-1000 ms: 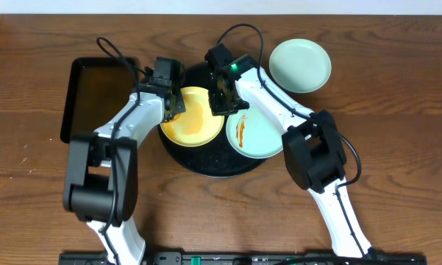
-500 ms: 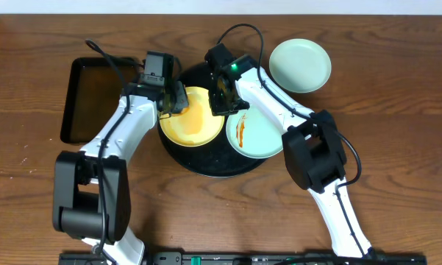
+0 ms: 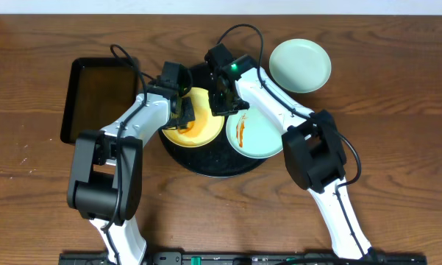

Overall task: Clean dirty plates on tray and stack at the side
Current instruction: 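Scrub the yellow plate with the sponge in the left gripper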

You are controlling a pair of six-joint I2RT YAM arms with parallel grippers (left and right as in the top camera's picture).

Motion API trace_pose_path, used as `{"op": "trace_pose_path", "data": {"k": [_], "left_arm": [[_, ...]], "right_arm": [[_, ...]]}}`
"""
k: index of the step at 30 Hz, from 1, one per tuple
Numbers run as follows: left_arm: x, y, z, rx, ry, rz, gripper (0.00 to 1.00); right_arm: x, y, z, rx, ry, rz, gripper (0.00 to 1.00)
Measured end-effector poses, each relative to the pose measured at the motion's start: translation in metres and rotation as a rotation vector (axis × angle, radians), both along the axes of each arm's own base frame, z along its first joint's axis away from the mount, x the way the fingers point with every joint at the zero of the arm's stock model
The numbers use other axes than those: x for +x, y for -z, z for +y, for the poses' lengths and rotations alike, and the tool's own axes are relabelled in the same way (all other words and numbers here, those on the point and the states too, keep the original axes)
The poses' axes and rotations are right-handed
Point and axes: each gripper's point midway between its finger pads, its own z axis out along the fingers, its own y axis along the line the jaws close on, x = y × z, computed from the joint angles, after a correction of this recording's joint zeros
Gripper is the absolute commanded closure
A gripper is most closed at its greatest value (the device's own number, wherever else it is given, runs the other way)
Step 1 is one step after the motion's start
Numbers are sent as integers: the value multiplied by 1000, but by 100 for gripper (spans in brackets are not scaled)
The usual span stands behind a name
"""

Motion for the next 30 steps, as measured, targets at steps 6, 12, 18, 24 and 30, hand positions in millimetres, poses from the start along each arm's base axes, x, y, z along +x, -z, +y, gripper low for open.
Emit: {"op": "trace_pose_path", "data": {"k": [6,12,18,24,30], "left_arm": [[1,-5,35,219,10,-15,92],[3,-10,46,323,13,-32,93],[10,-40,60,386,-28,-108,93],[16,-79,59,313,-47,-206,92],[17,-65,-6,-44,71,-180,93]], "right_arm": [[0,0,0,1,0,1,99],[-3,-1,7,21,-11,8,99],[-4,-1,8,24,-8,8,99],[-4,-1,7,18,-6,9,99],[-4,-1,7,19,-6,9,99]]}}
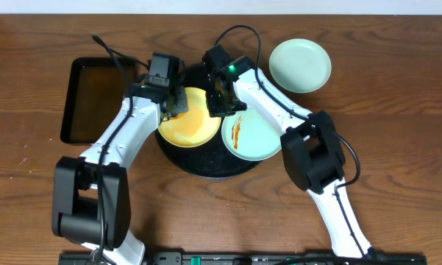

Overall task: Clean dirty plates on tray and stack at the side
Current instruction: 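Scrub the yellow plate with the sponge in the left gripper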

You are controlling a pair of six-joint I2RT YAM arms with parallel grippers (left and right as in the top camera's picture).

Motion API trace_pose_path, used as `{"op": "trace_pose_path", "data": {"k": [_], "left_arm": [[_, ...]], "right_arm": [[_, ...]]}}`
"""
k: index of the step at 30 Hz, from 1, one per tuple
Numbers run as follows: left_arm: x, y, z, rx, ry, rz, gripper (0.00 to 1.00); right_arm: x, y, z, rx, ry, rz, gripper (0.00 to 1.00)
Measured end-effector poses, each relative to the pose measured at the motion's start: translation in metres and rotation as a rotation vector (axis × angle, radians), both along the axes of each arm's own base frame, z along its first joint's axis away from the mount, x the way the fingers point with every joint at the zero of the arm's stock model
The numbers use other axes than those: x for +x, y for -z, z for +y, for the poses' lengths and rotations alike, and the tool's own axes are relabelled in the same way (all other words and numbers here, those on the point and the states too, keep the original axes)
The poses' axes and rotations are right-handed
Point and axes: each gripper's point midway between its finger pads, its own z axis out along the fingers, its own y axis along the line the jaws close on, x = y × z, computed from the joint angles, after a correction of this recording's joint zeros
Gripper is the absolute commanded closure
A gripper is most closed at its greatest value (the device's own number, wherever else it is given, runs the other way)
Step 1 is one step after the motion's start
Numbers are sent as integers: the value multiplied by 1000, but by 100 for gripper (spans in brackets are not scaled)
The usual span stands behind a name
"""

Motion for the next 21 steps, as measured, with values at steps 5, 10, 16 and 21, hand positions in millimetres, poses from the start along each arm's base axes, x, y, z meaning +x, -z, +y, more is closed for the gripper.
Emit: {"op": "trace_pose_path", "data": {"k": [5,10,16,21], "left_arm": [[-11,36,-20,-117,-18,119,92],[-23,60,-22,-132,-38,207,92],[-36,64,-1,-12,-68,248,92],[-41,61,37,210,-126,239,93]], "right_arm": [[0,0,0,0,0,1,99],[-1,0,-1,-6,1,3,99],[-1,0,-1,-6,0,5,99],[-1,0,-1,-6,0,5,99]]}}
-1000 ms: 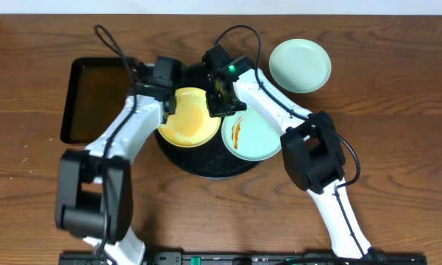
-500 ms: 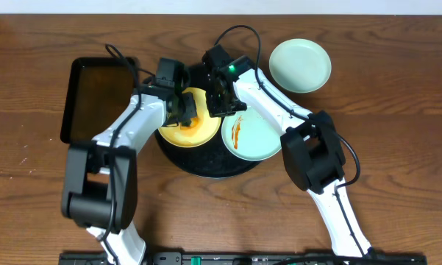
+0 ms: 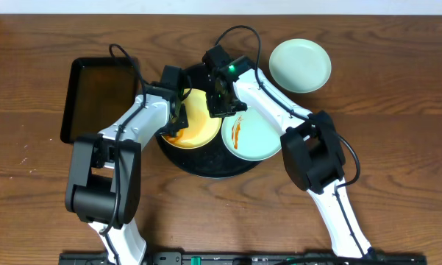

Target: Clean dirty plates on tray and stack at the side

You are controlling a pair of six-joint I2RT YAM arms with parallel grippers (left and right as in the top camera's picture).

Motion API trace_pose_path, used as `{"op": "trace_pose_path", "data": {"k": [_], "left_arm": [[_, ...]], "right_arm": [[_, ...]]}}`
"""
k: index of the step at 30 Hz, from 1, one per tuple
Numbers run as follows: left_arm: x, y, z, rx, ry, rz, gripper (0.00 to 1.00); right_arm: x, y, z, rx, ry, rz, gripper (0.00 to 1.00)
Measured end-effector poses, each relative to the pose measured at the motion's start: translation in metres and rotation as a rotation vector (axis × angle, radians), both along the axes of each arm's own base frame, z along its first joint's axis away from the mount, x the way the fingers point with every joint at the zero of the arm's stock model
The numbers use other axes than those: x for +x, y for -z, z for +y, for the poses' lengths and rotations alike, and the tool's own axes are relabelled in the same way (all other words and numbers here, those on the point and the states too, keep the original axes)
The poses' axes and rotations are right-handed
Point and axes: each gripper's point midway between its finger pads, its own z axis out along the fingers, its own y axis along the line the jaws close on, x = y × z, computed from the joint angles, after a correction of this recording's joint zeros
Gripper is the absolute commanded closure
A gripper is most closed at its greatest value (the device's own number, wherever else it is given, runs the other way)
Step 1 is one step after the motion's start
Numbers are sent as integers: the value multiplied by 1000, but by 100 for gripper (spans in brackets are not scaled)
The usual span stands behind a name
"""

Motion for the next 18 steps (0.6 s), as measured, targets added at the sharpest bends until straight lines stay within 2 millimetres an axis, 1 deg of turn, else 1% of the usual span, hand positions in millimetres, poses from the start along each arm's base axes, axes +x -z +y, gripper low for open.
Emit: {"op": "trace_pose_path", "data": {"k": [2,4,7,10,15,17,18], "left_arm": [[2,-3,8,51,-8,-13,93],[4,-10,12,82,-6,-37,93],[14,-28,20,122,-22,-107,92],[25,-55,27,136,-47,-203,93],[41,-111,29,116,-73,-394,93],[46,-126,32,103,-88,-449,93],[50,-133,36,96,-103,-476,92]], "right_arm": [[0,0,0,0,0,0,99],[0,0,0,0,0,0,99],[0,0,0,0,0,0,99],[0,0,0,0,0,0,99],[0,0,0,0,0,-1,99],[0,0,0,2,-1,0,99],[0,0,1,3,-6,-1,99]]}}
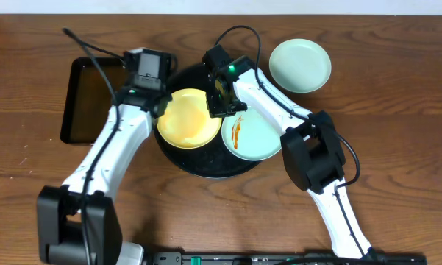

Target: Clean dirty plates on tray and stack at the side

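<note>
A yellow plate (185, 119) lies on the left half of the round black tray (206, 168), and its face looks plain yellow. Beside it on the tray sits a pale green plate (254, 136) with a red streak. My left gripper (159, 103) hangs over the yellow plate's left rim; its fingers are hidden under the wrist. On the yellow plate's right rim my right gripper (219, 101) appears shut. A clean pale green plate (300, 65) rests on the table at the upper right.
A dark rectangular tray (84, 103) lies at the left, partly under my left arm. Brown wooden table surrounds the round tray. Cables loop above both wrists.
My left gripper moved from over the yellow plate's lower left part back to its upper left rim. The orange patch seen by the gripper no longer shows. The right arm stayed put.
First my left gripper was over the yellow plate's middle with an orange patch at its tip. Then it stood at the upper left rim, then over the plate again, and now at the rim. My right gripper stayed on the plate's right rim throughout.
</note>
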You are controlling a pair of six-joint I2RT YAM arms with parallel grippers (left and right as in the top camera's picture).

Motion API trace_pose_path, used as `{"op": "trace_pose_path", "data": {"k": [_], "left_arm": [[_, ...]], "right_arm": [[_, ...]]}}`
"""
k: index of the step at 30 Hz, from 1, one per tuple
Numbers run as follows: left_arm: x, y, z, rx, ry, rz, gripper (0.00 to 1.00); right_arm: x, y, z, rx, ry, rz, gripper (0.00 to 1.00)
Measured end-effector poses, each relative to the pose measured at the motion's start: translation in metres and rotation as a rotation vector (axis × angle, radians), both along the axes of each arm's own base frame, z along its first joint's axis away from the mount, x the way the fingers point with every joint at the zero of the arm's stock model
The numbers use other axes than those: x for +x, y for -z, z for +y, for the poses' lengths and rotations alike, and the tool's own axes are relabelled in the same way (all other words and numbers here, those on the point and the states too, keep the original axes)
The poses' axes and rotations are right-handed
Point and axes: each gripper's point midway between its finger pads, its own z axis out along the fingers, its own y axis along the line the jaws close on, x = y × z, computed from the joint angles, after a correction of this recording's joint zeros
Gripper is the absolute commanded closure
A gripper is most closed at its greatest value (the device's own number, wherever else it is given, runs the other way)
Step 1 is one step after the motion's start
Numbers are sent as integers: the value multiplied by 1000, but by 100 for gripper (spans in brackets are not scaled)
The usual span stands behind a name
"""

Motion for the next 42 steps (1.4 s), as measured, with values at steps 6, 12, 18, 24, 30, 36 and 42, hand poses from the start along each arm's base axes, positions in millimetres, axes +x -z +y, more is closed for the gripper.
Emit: {"op": "trace_pose_path", "data": {"k": [6,12,18,24,30,36,42], "left_arm": [[6,-4,58,-107,-110,-43,92],[-2,13,126,-291,-217,-46,92],[-4,63,131,-418,-196,56,92],[-4,66,132,-445,-186,58,92],[-5,65,135,-445,-187,56,92],[-5,65,135,-445,-186,55,92],[-5,65,135,-445,-186,55,92]], "right_arm": [[4,-12,2,2,-54,-27,99],[24,-50,-3,-31,-75,-141,99],[37,-101,-32,-153,-48,-280,99],[43,-133,-56,-257,-45,-377,99],[49,-160,-75,-379,-75,-479,99],[46,-179,-57,-539,-191,-615,99],[36,-207,-26,-695,-276,-784,99]]}}
